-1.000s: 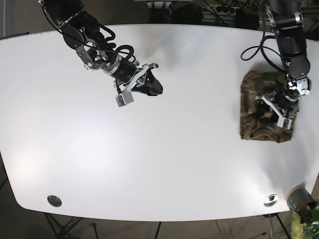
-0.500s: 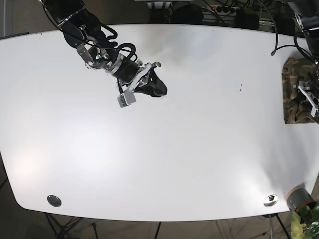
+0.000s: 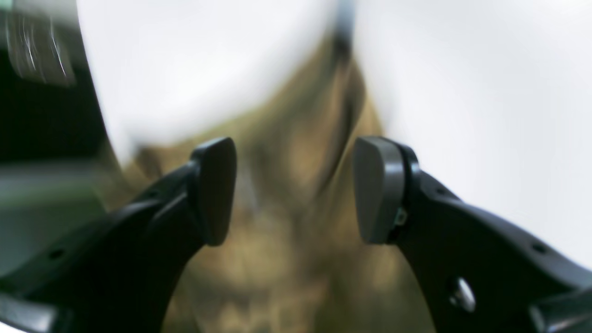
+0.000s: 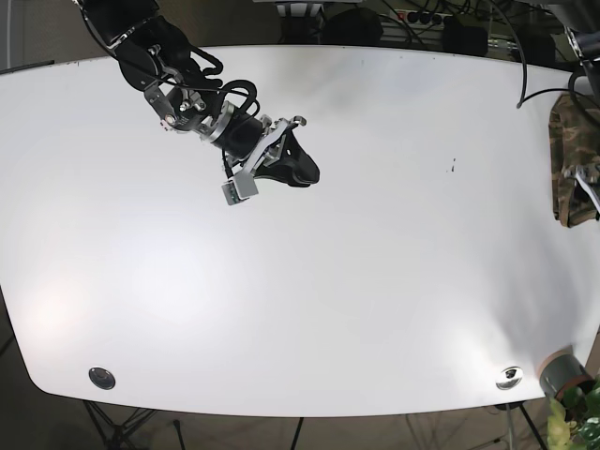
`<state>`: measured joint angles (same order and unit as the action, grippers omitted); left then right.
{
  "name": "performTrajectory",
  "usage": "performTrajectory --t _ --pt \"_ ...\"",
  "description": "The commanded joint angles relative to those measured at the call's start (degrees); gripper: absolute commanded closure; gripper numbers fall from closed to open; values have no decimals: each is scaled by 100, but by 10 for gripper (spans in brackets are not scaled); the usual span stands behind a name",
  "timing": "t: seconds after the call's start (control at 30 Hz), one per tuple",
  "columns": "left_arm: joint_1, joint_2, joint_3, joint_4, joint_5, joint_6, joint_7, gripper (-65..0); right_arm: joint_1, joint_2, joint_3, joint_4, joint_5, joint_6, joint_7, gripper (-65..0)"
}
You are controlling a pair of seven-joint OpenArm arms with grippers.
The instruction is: Fold the T-shirt properly
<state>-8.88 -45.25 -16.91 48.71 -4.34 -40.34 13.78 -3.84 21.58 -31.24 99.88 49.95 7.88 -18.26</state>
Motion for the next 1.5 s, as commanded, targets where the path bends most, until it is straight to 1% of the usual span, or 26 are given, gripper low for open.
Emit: performTrajectory --t 0.0,0.07,0.13,0.23,0.27,0.37,0.4,0.43,0.5,0.57,0.7,0.73,0.77,0.87,1.0,1.13,1.2,1.3,1.37,1.4,1.43,1.47 --pt "-48 -217 -116 558 -230 34 385 -371 63 26 26 144 55 69 116 -87" --pt "-39 -200 -116 971 -441 34 648 -371 72 44 26 144 55 69 116 -87" --pt "14 -42 -142 1463 -625 34 894 -371 72 61 34 144 55 69 125 -87" --pt "330 143 -336 2167 -705 34 1053 -371 72 79 43 188 11 60 125 -87" --pt "471 284 -485 2439 -696 34 1061 -371 63 79 122 206 -112 34 125 -87" --pt "752 829 -872 3142 -678 34 1053 -371 -60 53 351 223 -806 -177 125 -87" --pt "867 1084 -951 3494 -652 34 1053 -371 -139 26 465 223 -1237 -274 134 -87" --pt "954 1260 -969 3749 -590 161 1053 -371 -201 9 562 241 -1536 -318 143 -87" --pt "1165 1541 -986 4294 -388 416 1053 -371 -324 -88 746 311 -2046 -335 143 -87" --pt "1403 1936 -977 4813 -186 610 1053 -371 -570 -202 1098 382 -2477 -318 143 -87" --pt "1702 2701 -977 5586 34 671 1044 -371 -896 -457 1837 382 -2697 -291 204 -87" --pt "1825 2947 -977 5815 87 671 1044 -371 -1045 -501 2004 382 -2732 -221 336 -87" --pt "1921 3079 -977 5938 113 671 1044 -371 -1150 -510 2100 382 -2732 -142 442 -87" --pt "2238 3624 -960 6202 175 671 1044 -368 -1537 -492 2373 347 -2740 183 1004 -87" --pt "2308 4064 -969 6202 175 680 1044 -368 -1950 -501 2716 338 -2740 333 1400 -87" --pt "2572 4380 -969 6202 166 689 1009 -368 -2399 -501 3015 347 -2740 386 1778 -87" --pt "2625 4547 -969 6184 175 689 833 -368 -2575 -501 3146 338 -2740 403 1918 -87" --pt "2880 4750 -960 6158 175 689 385 -368 -2900 -510 3322 338 -2749 562 2147 -87" --pt "3064 4882 -854 6114 175 697 42 -368 -3128 -510 3454 329 -2749 632 2340 -87" --pt "3126 4917 -775 6043 175 697 -108 -368 -3216 -510 3498 303 -2749 632 2420 -87" --pt "3179 4934 -731 5991 175 733 -213 -367 -3287 -510 3533 259 -2749 649 2472 -87" --pt "3275 4961 -652 5903 175 900 -407 -367 -3401 -519 3568 197 -2749 676 2578 -87"
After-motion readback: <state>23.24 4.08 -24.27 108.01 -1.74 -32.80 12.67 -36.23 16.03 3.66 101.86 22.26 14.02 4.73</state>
